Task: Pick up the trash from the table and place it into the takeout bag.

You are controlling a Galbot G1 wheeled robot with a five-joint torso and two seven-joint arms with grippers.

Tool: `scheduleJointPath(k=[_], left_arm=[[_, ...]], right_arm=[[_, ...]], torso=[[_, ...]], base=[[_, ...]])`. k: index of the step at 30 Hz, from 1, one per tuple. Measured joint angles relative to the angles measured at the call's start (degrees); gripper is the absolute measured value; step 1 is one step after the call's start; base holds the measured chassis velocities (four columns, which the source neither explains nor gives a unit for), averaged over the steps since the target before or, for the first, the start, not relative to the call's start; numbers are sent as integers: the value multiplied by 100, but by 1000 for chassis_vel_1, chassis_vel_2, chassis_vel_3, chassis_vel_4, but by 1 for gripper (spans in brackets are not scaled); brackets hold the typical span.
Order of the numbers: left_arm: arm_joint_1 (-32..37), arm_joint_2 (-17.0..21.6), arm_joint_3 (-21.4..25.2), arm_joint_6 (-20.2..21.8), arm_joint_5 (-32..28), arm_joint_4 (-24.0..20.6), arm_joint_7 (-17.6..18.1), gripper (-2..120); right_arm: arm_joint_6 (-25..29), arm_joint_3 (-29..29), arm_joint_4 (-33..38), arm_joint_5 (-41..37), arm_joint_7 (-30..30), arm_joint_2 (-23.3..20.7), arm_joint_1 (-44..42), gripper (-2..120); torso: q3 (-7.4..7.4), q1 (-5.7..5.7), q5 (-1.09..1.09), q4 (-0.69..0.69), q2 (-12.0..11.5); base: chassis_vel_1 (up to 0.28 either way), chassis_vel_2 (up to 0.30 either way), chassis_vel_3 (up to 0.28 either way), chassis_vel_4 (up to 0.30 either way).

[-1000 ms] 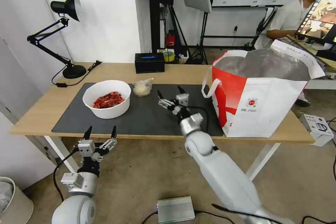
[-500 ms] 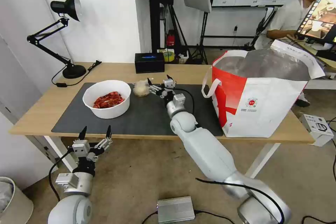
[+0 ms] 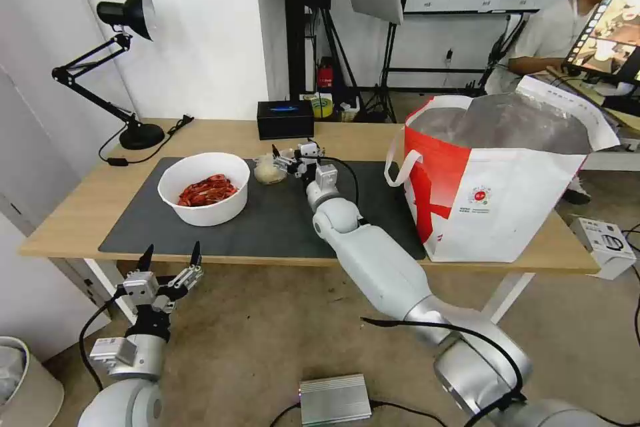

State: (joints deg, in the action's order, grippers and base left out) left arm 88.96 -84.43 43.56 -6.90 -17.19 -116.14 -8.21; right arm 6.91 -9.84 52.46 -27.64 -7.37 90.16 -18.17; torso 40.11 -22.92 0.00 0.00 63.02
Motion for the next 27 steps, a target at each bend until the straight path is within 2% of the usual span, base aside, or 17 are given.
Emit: scheduleJointPath(k=[13,27], left_arm=[[-36,13,-65,26,64,-23,2,100],[-76,-13,-145,31,239,80,7,100]], right_arm=[[-594,-149,-257,-1249,287,1,401,100],[-793,-412,-762,-1081,596,9,552,100]], torso=[[-1,0,0,0,0],[-1,1,0,0,0]], base=[[0,0,0,0],[0,0,0,0]])
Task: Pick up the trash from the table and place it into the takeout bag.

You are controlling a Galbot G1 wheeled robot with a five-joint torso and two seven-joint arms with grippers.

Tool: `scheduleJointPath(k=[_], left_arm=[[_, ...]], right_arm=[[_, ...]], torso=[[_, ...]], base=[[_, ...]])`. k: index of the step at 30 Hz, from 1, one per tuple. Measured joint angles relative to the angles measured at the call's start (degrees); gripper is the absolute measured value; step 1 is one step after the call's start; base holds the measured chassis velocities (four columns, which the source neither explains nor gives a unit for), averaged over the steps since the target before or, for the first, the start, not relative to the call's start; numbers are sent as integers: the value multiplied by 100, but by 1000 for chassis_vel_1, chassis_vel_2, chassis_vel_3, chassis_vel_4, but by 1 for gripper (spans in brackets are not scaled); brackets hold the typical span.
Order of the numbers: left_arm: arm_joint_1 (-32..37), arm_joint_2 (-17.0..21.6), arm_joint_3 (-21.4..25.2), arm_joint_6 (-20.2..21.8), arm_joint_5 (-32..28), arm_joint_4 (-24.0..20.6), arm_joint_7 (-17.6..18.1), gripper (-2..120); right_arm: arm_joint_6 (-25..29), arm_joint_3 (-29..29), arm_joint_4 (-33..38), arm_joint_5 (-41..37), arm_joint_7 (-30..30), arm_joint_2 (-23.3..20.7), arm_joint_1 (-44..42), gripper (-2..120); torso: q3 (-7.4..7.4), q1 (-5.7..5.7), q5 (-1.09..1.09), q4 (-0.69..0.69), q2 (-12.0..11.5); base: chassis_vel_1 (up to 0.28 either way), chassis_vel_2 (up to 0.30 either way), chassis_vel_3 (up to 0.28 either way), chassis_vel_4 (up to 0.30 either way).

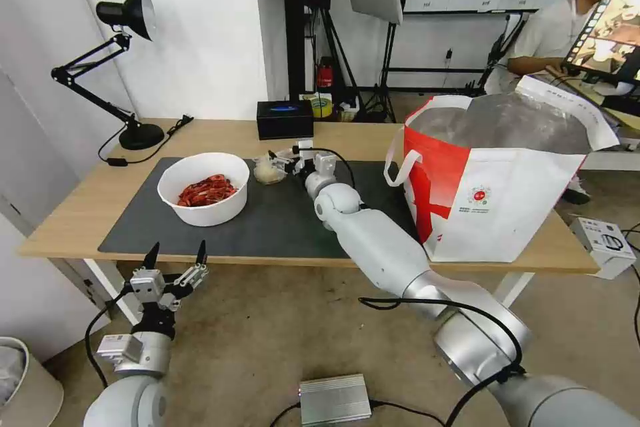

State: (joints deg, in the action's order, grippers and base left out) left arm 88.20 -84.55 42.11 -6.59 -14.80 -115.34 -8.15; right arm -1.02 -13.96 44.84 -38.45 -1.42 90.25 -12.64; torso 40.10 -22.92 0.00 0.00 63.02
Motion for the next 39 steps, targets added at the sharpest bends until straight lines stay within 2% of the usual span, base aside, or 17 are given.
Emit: scheduleJointPath(k=[30,32,34,35,36,38,39], left_arm=[[2,-323,-136,4,356,11,10,100],[3,-343,-164,2,387,11,11,100],[2,-343,-170,2,389,11,12,100],[-2,-343,-180,2,396,11,13,100],[-2,-343,-180,2,396,11,13,100],[-9,-345,-194,1,406,13,15,100],[-9,-345,-194,1,406,13,15,100]], right_arm=[[172,-129,-362,-85,530,8,-45,100],[166,-122,-410,-124,558,8,-71,92],[167,-118,-423,-132,564,8,-73,89],[166,-112,-448,-136,580,8,-78,82],[166,-112,-448,-136,580,8,-78,82],[166,-102,-469,-137,596,8,-83,72],[166,-102,-469,-137,596,8,-83,72]], torso=[[0,0,1,0,0],[0,0,0,0,0],[0,0,0,0,0],[0,0,0,0,0],[0,0,0,0,0],[0,0,0,0,0],[0,0,0,0,0]], base=[[0,0,0,0],[0,0,0,0],[0,0,0,0],[0,0,0,0],[0,0,0,0],[0,0,0,0],[0,0,0,0]])
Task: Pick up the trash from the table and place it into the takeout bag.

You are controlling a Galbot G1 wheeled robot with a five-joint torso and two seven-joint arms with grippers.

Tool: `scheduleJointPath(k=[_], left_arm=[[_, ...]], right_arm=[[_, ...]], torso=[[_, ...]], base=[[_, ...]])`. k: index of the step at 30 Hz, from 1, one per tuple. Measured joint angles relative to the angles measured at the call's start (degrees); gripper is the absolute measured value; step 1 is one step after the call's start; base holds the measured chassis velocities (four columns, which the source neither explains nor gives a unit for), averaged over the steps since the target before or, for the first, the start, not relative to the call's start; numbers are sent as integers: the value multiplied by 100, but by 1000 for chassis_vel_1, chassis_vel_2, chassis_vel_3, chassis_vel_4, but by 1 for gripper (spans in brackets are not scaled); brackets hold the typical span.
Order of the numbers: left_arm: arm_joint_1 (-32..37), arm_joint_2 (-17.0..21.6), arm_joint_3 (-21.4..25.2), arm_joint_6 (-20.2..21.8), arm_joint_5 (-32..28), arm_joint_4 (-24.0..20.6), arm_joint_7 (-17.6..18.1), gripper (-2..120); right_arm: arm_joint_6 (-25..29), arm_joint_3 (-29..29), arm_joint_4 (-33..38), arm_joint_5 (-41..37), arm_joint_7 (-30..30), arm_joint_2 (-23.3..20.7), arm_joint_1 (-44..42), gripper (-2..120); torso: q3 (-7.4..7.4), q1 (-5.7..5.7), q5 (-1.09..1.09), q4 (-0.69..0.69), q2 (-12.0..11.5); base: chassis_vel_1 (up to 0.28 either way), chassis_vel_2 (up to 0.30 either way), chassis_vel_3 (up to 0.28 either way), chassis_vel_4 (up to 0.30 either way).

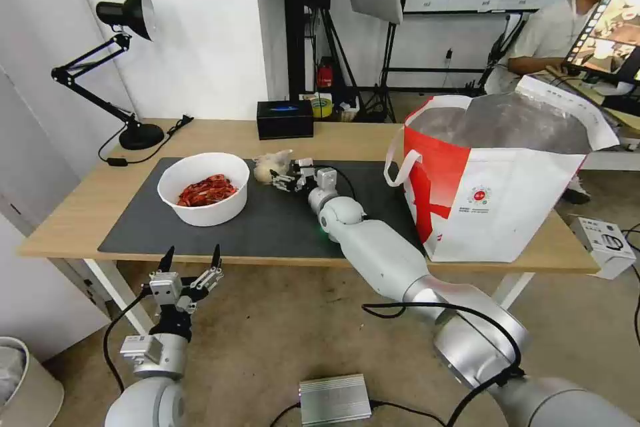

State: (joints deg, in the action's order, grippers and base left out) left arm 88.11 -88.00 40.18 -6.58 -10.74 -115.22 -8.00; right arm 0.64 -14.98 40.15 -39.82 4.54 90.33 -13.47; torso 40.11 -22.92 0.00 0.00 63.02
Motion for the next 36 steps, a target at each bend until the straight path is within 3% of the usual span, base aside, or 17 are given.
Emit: scheduleJointPath(k=[2,7,19,31,36], left_arm=[[-2,-13,-17,-1,15,0,1,100],[13,-44,-35,-11,44,-2,2,100],[131,-123,-10,-96,103,-60,2,100],[104,-119,-31,-108,104,-46,-3,100],[30,-1,-35,-108,27,46,-5,100]], right_arm=[[2,9,-16,-1,14,0,0,60],[11,21,-40,-1,36,0,0,47],[70,31,-20,54,91,1,-72,1],[392,106,62,361,145,-1,-169,0],[870,295,228,1466,99,-9,-321,0]], torso=[[0,0,0,0,0],[0,0,0,0,0],[0,0,0,0,0],[0,0,0,0,0],[0,0,-1,0,0]], base=[[0,0,0,0],[0,0,0,0],[0,0,0,0],[0,0,0,0],[0,0,0,0]])
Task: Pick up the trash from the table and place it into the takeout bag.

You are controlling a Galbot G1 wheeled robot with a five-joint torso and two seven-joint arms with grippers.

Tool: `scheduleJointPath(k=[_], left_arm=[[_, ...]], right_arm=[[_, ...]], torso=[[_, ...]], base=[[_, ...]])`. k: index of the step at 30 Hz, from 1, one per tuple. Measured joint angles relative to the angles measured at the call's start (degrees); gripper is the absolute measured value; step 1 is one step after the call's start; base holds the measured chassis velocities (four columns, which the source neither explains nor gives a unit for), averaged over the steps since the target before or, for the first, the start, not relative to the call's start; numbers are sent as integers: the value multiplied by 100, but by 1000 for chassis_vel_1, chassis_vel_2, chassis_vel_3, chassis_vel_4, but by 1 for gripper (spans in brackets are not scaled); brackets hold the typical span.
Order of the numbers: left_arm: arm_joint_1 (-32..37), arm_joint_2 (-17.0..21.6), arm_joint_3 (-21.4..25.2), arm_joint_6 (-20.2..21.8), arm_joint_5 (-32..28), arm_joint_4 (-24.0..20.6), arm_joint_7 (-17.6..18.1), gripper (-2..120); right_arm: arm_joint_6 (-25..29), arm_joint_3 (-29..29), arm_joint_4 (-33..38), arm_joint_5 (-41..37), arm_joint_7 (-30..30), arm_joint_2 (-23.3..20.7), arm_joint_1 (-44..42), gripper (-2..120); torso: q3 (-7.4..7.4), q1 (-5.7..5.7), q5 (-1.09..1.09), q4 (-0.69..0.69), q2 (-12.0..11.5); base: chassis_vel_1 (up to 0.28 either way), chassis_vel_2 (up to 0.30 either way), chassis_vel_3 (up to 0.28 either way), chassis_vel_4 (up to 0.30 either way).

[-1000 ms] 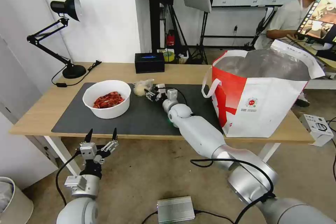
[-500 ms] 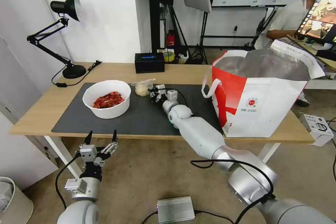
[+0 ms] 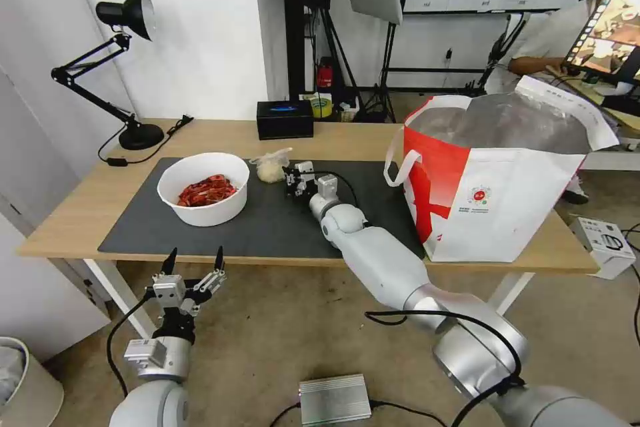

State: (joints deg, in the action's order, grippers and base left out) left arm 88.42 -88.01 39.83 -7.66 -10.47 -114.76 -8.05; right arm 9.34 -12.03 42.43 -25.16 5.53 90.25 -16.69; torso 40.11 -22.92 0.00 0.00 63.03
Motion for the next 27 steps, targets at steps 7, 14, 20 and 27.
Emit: scheduleJointPath(k=[7,14,20,27], left_arm=[[-121,163,-35,18,-140,126,-4,100],[-144,179,-128,21,-157,173,-12,100],[-127,178,-153,34,-143,98,-12,100],[-69,215,-65,37,-180,27,-12,100]], right_arm=[[335,174,134,974,-193,-2,-81,0],[572,485,454,1851,-421,-22,-269,0],[651,619,945,2367,-623,-82,-389,0],[648,661,1635,2702,-810,-316,-535,0]], torso=[[0,0,-1,0,0],[0,0,0,0,0],[0,0,0,0,0],[0,0,1,1,0]], base=[[0,0,0,0],[0,0,0,0],[0,0,0,0],[0,0,0,0]])
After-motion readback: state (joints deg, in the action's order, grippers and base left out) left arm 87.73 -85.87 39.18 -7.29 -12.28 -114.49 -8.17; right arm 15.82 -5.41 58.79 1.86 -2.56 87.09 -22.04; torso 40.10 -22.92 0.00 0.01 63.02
